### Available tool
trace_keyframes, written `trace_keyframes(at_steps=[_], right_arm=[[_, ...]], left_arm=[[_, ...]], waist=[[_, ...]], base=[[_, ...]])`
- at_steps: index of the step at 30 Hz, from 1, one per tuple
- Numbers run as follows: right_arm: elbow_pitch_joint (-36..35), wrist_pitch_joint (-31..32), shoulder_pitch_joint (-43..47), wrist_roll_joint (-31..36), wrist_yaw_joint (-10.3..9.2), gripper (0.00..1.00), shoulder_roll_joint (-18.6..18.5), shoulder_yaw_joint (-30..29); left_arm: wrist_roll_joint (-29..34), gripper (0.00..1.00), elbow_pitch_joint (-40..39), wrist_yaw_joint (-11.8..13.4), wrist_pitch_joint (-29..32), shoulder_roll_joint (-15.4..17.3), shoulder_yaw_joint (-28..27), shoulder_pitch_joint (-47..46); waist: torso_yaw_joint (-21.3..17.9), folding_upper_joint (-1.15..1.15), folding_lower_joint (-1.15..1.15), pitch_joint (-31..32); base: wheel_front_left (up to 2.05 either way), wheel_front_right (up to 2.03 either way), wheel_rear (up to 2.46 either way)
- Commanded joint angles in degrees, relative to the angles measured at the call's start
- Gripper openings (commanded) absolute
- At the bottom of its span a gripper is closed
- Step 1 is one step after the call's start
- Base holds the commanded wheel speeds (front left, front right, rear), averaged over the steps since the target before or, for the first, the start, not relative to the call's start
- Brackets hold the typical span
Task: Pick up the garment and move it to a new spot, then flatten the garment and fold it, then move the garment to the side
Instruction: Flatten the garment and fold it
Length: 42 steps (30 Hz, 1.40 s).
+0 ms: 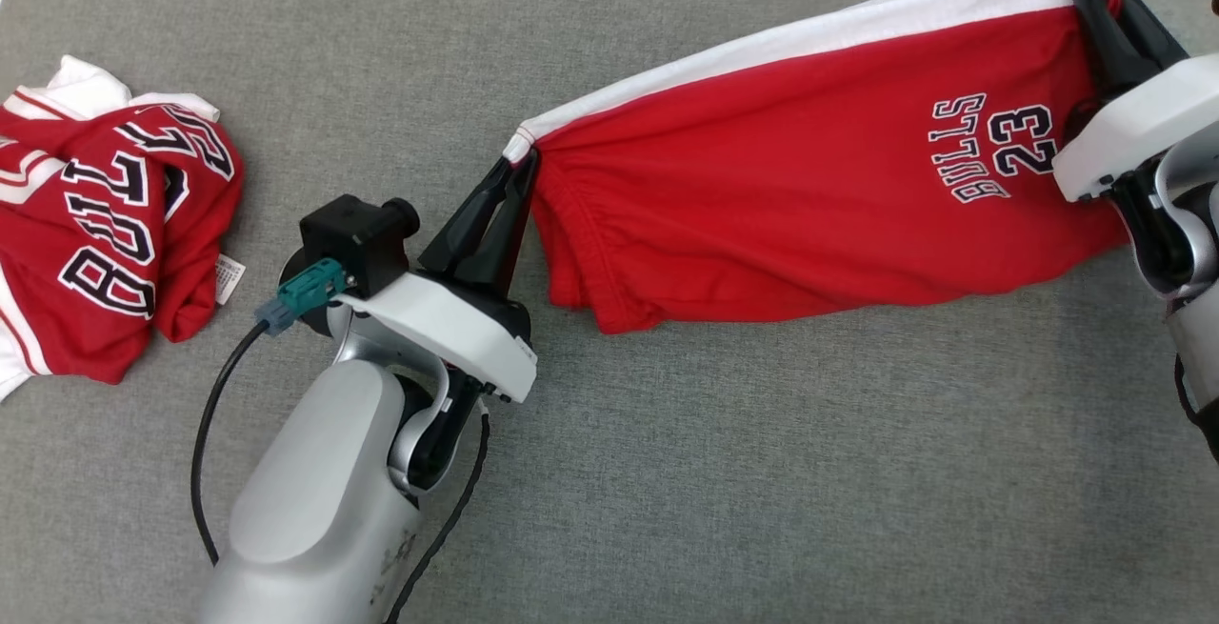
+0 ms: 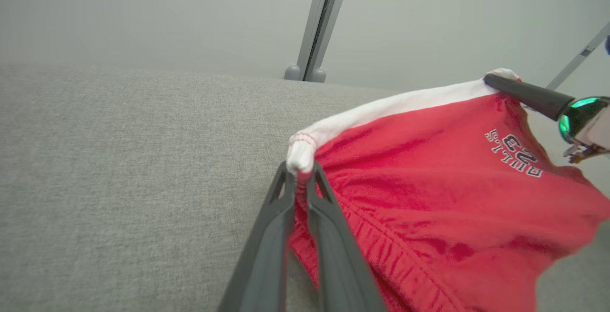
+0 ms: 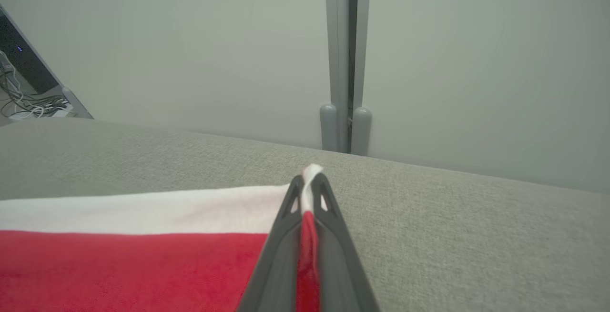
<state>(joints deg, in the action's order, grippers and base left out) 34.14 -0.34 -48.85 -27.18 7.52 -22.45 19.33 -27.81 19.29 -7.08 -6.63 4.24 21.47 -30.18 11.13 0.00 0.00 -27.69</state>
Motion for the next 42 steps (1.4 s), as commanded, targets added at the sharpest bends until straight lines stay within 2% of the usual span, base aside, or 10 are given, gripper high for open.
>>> trace_keyframes(at_steps=[1, 2, 3, 4, 5, 10, 14, 23, 29, 42], right_arm=[[2.66, -1.53, -2.47, -0.34, -0.06, 0.00, -0.29, 1.21], [4.41, -2.10, -3.65, -0.36, -0.06, 0.00, -0.24, 2.15], [5.80, -2.77, -4.54, -0.62, -0.06, 0.07, 0.08, 3.12], [7.33, -3.31, -5.39, -0.65, -0.06, 0.42, 0.36, 4.10], [8.34, -4.45, -6.25, -0.71, -0.05, 1.00, 0.61, 4.94], [11.57, -10.17, -6.94, -1.18, -0.05, 1.00, 1.93, 6.86], [10.92, -14.09, -4.19, -2.20, -0.05, 1.00, 3.22, 7.05], [-4.34, -14.86, 8.18, 3.03, -0.04, 1.00, 4.55, -1.97], [-13.99, -14.88, 19.52, 7.18, -0.04, 1.00, 6.63, -7.81], [-26.58, -9.32, 38.42, 11.44, -0.03, 1.00, 10.96, -12.78]], left_arm=[[-0.56, 0.00, 1.74, -0.37, -0.39, -0.03, 0.74, -2.43], [-0.79, 0.01, 2.89, -0.42, -0.23, -0.09, 1.44, -3.37], [-1.32, 0.35, 3.83, -0.38, -0.15, -0.15, 2.05, -4.04], [-1.70, 0.84, 4.75, -0.42, -0.27, -0.13, 2.53, -4.67], [-1.91, 1.00, 5.44, -0.45, -0.65, -0.08, 2.91, -5.24], [-2.38, 1.00, 7.09, -0.50, -4.08, -0.05, 3.08, -5.40], [-1.18, 1.00, 5.90, 1.39, -7.43, 0.30, 1.39, -2.73], [5.70, 1.00, -6.49, 6.85, -8.50, 1.37, -5.94, 4.79], [9.96, 1.00, -10.85, 7.21, -8.52, 2.70, -9.38, 9.66], [13.02, 1.00, -10.41, 7.60, -8.54, 4.54, -10.82, 19.38]], waist=[[1.15, 0.00, 0.00, -1.39], [1.29, 0.00, 0.00, -1.64], [1.37, 0.00, 0.00, -1.79], [1.41, 0.00, 0.00, -1.91], [1.39, 0.00, 0.00, -2.02], [0.71, 0.00, 0.00, -1.57], [-0.81, 0.00, 0.00, 0.06], [-4.56, 0.00, 0.00, 4.62], [-7.01, 0.00, 0.00, 8.29], [-10.39, 0.00, 0.00, 13.56]], base=[[0.00, 0.00, 0.00], [0.00, 0.00, 0.00], [0.00, 0.00, 0.00], [0.00, 0.00, 0.00], [0.00, 0.00, 0.00], [0.00, 0.00, 0.00], [0.00, 0.00, 0.00], [0.00, 0.00, 0.00], [0.00, 0.00, 0.00], [0.00, 0.00, 0.00]])
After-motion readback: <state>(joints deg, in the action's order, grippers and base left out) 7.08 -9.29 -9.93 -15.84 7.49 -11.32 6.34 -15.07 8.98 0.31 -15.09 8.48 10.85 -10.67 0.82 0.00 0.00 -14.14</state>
